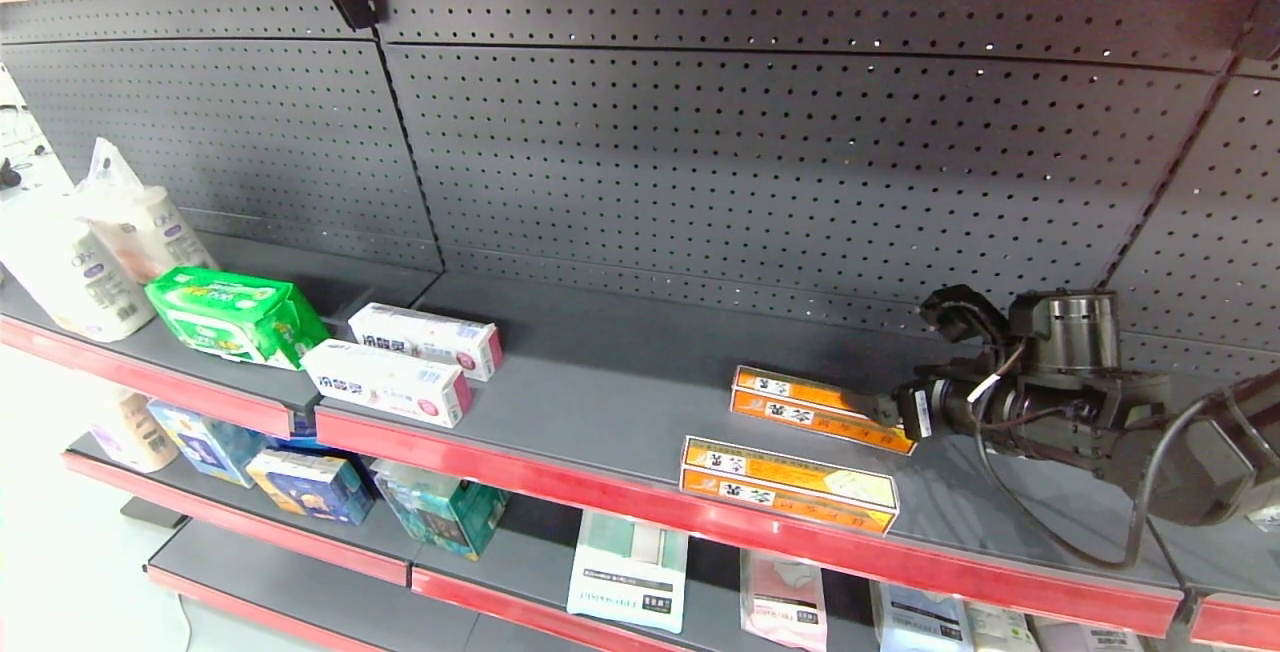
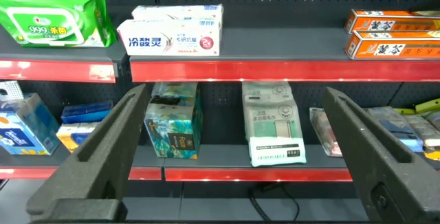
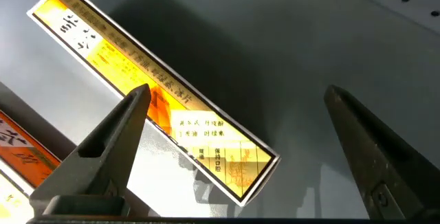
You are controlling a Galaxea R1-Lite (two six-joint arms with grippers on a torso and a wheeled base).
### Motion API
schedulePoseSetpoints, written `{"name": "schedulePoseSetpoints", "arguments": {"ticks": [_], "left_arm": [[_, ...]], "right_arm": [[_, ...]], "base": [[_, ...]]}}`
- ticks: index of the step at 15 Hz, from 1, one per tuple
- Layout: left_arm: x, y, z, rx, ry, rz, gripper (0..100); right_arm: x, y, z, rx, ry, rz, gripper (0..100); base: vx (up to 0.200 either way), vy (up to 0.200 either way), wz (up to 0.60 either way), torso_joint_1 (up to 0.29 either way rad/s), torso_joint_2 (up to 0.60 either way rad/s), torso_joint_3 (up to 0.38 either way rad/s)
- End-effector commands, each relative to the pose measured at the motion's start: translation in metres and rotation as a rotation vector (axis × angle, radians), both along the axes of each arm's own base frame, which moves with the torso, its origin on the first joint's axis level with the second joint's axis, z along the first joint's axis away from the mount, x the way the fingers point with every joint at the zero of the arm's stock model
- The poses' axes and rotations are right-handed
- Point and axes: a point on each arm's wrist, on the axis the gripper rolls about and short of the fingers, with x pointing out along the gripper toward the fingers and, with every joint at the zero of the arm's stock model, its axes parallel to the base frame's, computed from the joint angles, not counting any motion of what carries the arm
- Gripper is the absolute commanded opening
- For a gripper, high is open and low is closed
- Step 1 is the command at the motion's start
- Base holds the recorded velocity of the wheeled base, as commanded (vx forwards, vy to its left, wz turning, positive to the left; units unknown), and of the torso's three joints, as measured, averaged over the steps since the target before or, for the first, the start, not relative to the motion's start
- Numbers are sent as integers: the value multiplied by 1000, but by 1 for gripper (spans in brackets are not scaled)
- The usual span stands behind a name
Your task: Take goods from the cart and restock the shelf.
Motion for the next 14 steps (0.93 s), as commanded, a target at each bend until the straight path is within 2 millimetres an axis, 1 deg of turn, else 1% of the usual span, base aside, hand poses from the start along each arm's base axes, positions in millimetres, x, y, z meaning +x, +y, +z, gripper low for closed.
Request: {"name": "schedulePoseSetpoints", "arguments": {"ticks": [1, 14], "left_arm": [[0, 0, 0, 0, 0, 0, 100], [0, 0, 0, 0, 0, 0, 100]], "right_arm": [[1, 0, -5, -2, 15, 0, 100], [5, 4, -15, -6, 46, 10, 100]], "base": [[0, 0, 0, 0, 0, 0], [0, 0, 0, 0, 0, 0]]}}
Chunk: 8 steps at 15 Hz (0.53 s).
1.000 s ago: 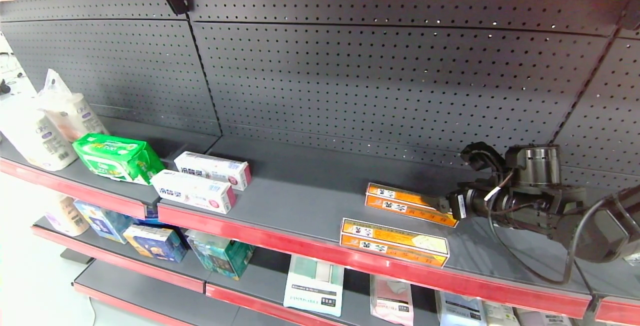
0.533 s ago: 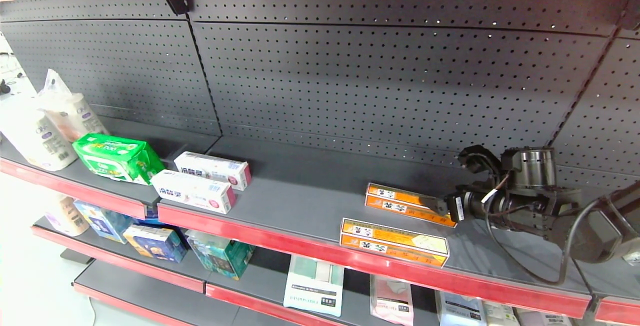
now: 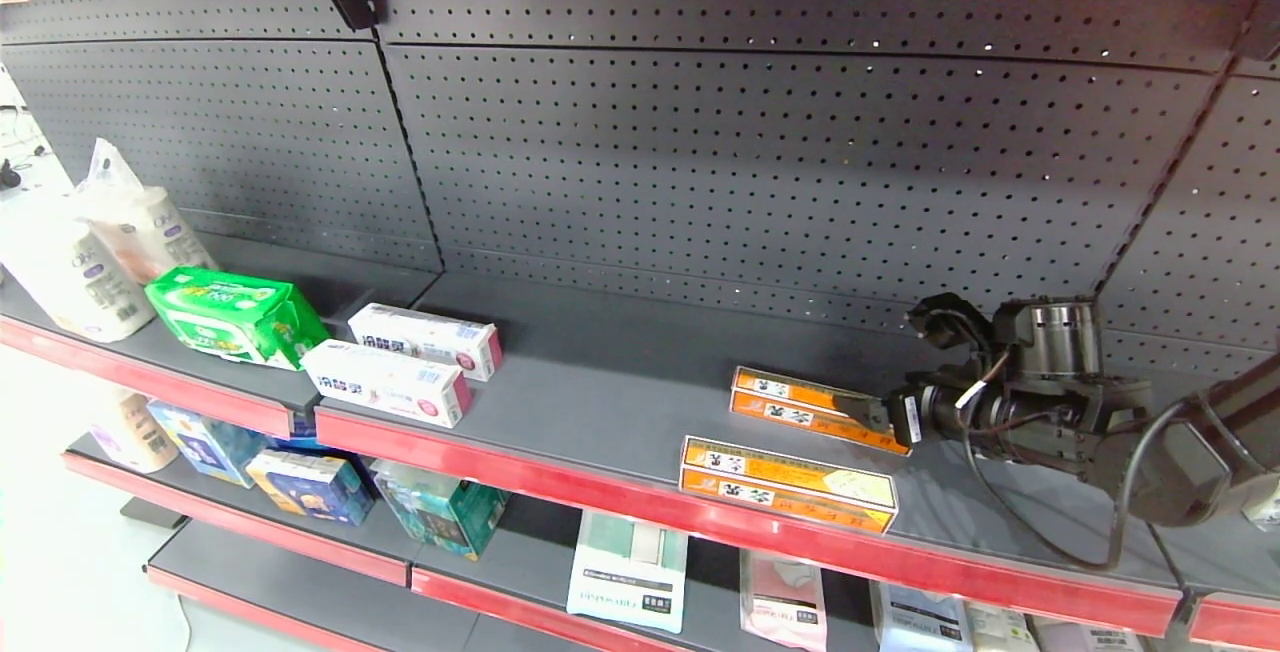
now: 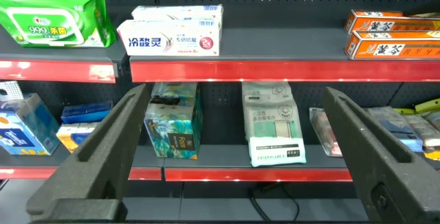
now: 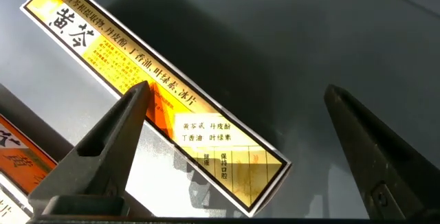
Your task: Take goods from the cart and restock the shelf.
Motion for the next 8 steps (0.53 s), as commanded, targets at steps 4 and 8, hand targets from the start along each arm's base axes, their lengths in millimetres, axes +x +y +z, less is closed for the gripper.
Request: {"name": "schedulePoseSetpoints", "arguments": {"ticks": [4, 8], "left_arm": [[0, 0, 0, 0, 0, 0, 100], [0, 0, 0, 0, 0, 0, 100]], "right_arm": [[-2, -1, 15, 19, -42, -11, 100], [-22, -22, 50, 58, -133, -83, 100]], "base": [[0, 0, 0, 0, 0, 0], [0, 0, 0, 0, 0, 0]]}}
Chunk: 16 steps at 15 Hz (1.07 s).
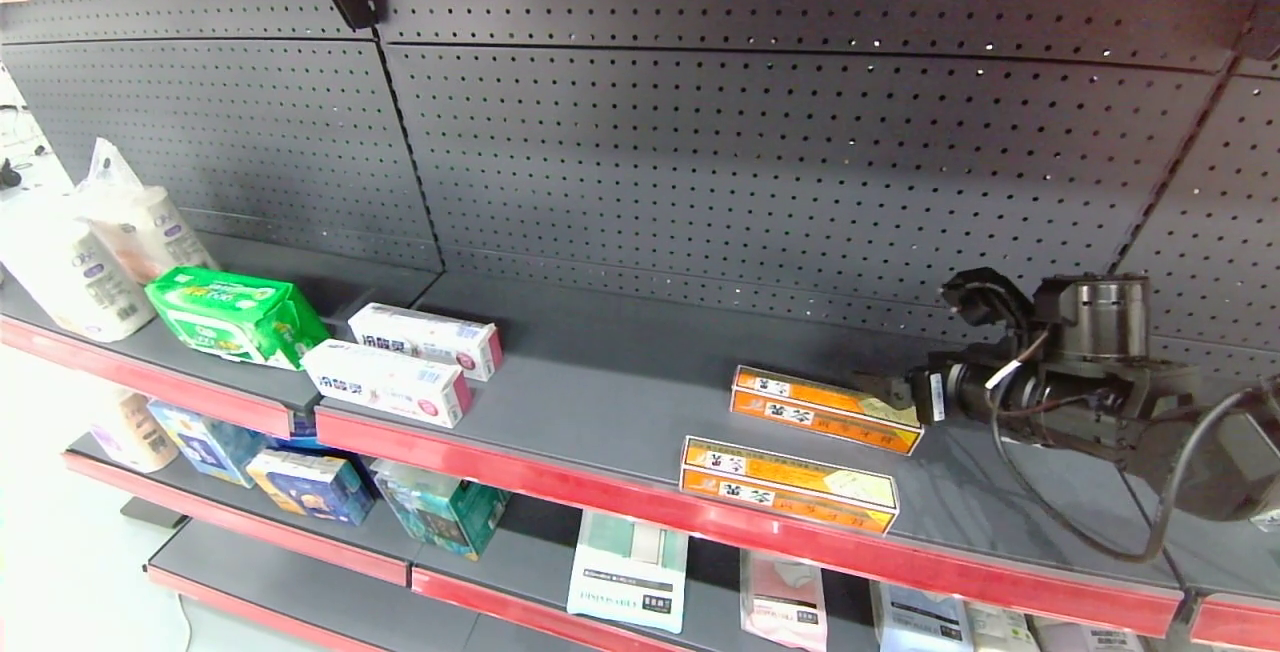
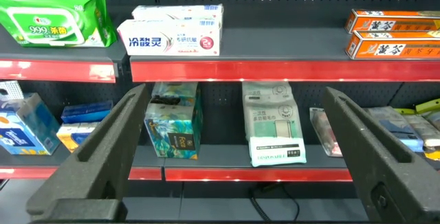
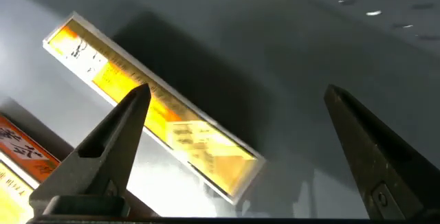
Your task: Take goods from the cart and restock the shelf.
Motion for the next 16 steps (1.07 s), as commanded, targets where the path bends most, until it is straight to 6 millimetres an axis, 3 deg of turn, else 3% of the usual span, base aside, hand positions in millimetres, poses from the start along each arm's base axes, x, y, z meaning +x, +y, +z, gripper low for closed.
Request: {"name": "schedulePoseSetpoints", "arguments": {"ticks": [1, 4, 8, 11, 16], "left_arm": [[0, 0, 0, 0, 0, 0, 100], [0, 0, 0, 0, 0, 0, 100], [0, 0, 0, 0, 0, 2, 100], [0, 0, 0, 0, 0, 0, 100], [0, 0, 0, 0, 0, 0, 100]], "right_arm": [[-22, -16, 24, 22, -67, -48, 100], [-48, -24, 22, 23, -45, -74, 100], [-61, -31, 11, -3, 1, -116, 100], [-52, -32, -11, -15, 83, -128, 100], [-53, -29, -19, -49, 114, -98, 100]], "base": [[0, 0, 0, 0, 0, 0], [0, 0, 0, 0, 0, 0], [0, 0, 0, 0, 0, 0], [0, 0, 0, 0, 0, 0], [0, 0, 0, 0, 0, 0]]}}
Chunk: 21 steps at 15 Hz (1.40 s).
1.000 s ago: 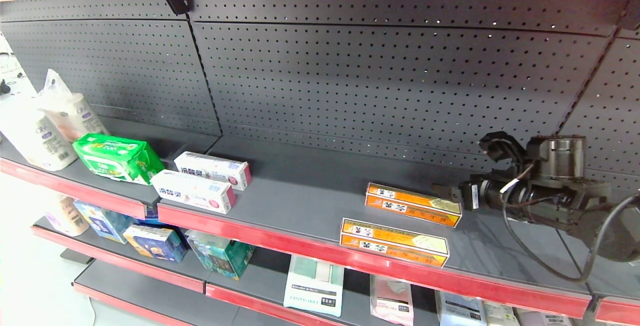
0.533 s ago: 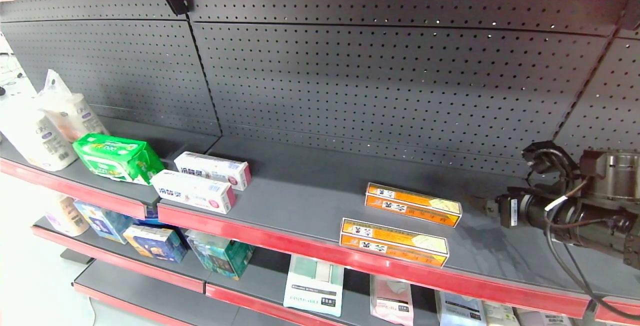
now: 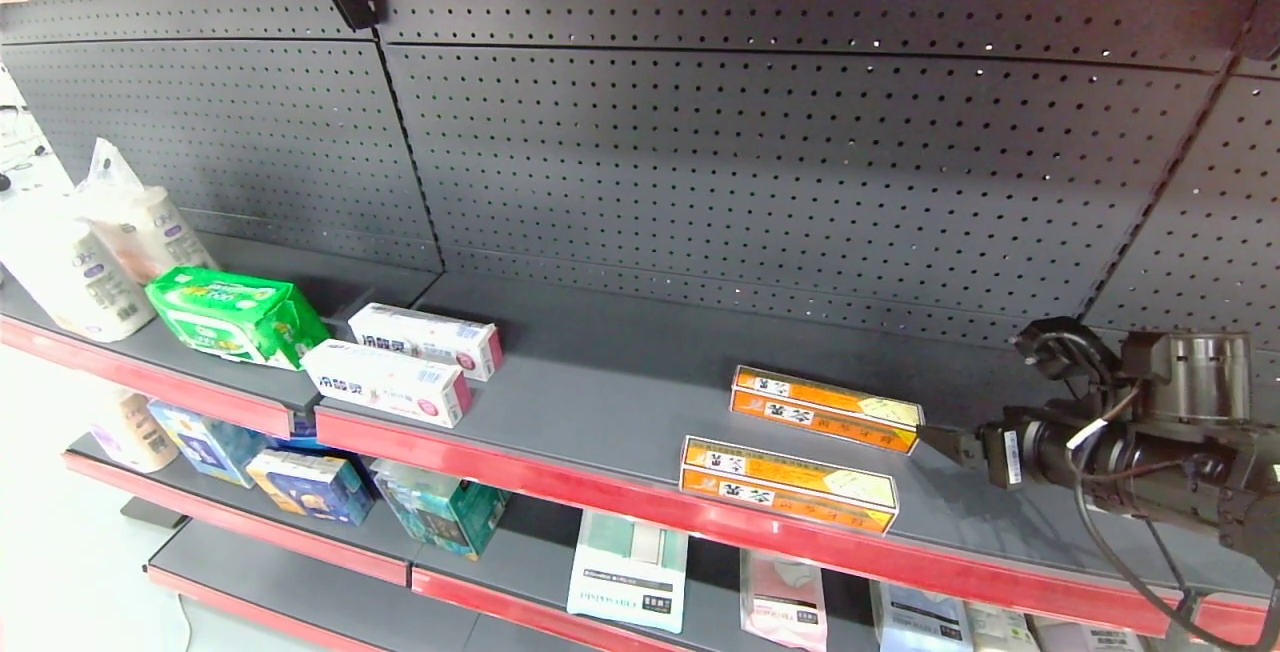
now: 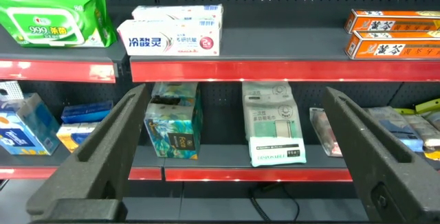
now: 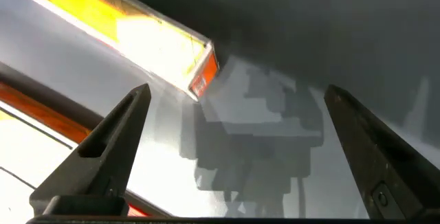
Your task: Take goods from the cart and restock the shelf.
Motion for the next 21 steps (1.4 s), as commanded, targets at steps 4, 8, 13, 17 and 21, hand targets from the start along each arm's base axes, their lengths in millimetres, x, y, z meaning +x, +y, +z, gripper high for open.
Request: {"name": "schedulePoseSetpoints", "arguments": {"ticks": [4, 8, 13, 17, 21], "left_arm": [[0, 0, 0, 0, 0, 0, 100], [0, 0, 0, 0, 0, 0, 100], [0, 0, 0, 0, 0, 2, 100], [0, 0, 0, 0, -2, 0, 100], [0, 0, 0, 0, 0, 0, 100]], "right_arm": [[0, 1, -9, -9, 36, 7, 100], [10, 0, -17, -24, 58, 11, 100], [22, 0, -16, -24, 41, 6, 100], [23, -1, -19, -26, 54, 2, 100], [14, -5, -10, -24, 29, -9, 100]], "base": [[0, 0, 0, 0, 0, 0], [0, 0, 0, 0, 0, 0], [0, 0, 0, 0, 0, 0], [0, 0, 0, 0, 0, 0], [0, 0, 0, 0, 0, 0]]}}
